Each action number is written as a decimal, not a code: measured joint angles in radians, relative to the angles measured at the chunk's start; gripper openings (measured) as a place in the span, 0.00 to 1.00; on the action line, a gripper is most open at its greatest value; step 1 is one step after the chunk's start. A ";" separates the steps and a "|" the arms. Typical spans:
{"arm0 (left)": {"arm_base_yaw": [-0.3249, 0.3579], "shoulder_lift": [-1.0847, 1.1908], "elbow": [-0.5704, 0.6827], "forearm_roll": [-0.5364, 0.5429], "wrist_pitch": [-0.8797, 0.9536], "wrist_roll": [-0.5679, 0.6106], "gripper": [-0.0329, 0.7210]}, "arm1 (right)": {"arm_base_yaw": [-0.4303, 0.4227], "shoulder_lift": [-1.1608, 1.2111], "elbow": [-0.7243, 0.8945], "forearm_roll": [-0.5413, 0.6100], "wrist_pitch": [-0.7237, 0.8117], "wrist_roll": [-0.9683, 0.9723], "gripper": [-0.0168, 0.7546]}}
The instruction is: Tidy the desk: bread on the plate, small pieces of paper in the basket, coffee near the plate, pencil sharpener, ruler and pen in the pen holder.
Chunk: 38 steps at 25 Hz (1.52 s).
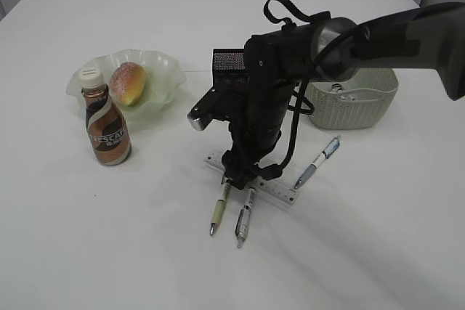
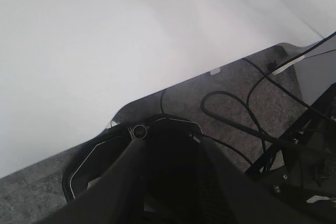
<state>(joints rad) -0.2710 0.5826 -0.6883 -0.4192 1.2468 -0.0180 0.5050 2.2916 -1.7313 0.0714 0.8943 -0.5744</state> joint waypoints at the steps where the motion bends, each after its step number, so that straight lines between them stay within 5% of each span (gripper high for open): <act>1: 0.000 0.000 0.000 0.000 0.000 0.000 0.37 | 0.000 0.002 0.000 -0.002 0.000 0.000 0.73; 14: 0.000 0.000 0.000 0.000 0.000 0.000 0.37 | 0.000 0.009 0.000 -0.026 -0.004 0.001 0.69; 24: 0.000 0.000 0.000 -0.012 0.000 0.000 0.37 | 0.000 0.009 0.000 -0.029 -0.006 0.001 0.41; 38: 0.000 0.000 0.000 -0.015 0.000 0.000 0.37 | 0.000 0.009 -0.110 -0.030 0.123 0.033 0.40</act>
<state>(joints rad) -0.2710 0.5826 -0.6883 -0.4339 1.2468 -0.0180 0.5050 2.3001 -1.8408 0.0414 1.0175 -0.5416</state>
